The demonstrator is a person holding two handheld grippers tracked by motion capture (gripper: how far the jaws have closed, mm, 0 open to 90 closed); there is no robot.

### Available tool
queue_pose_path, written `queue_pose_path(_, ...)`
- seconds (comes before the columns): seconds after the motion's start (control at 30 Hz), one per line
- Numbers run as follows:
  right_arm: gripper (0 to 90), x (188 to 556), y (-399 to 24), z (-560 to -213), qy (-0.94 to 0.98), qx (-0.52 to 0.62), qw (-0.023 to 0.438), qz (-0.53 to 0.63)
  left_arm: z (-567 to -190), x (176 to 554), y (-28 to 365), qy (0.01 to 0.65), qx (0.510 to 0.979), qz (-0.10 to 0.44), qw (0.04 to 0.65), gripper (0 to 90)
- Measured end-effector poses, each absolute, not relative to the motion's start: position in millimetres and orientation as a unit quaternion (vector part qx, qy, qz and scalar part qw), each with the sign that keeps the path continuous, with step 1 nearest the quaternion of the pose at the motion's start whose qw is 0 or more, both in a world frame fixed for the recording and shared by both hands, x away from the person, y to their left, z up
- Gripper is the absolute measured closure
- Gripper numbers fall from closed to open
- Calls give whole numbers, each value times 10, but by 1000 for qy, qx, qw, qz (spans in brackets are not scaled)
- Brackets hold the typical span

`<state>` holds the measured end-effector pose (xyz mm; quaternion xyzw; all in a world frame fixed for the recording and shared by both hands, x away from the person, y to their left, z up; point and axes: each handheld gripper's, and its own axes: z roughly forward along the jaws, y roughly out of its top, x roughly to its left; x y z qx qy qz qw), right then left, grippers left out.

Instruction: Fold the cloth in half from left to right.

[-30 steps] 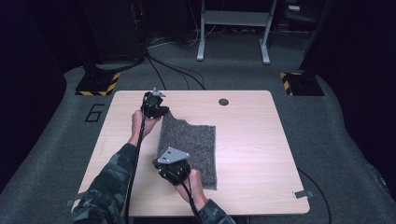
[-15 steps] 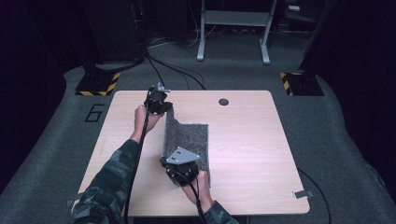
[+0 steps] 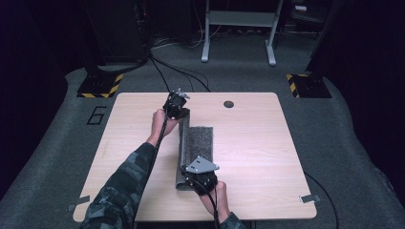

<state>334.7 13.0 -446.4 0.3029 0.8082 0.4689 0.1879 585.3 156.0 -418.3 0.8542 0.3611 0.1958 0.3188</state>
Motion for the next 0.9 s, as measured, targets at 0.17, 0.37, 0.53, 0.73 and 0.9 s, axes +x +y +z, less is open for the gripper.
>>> queue_pose_path(0.17, 864, 3341, 37, -4529, 808, 315, 184, 462, -4257, 5872, 1437, 354, 858, 189, 321, 875)
queue_pose_path(0.37, 863, 3328, -7, -4642, 810, 328, 184, 450, -4351, 5897, 1285, 345, 868, 177, 311, 874)
queue_pose_path(0.53, 862, 3341, -96, -4728, 812, 339, 180, 439, -4451, 5925, 1156, 341, 873, 174, 302, 873)
queue_pose_path(0.73, 861, 3349, -157, -4800, 809, 356, 173, 434, -4503, 5936, 1079, 338, 878, 174, 292, 872)
queue_pose_path(0.9, 857, 3356, -250, -4877, 810, 365, 172, 425, -4554, 5953, 1015, 336, 879, 170, 290, 871)
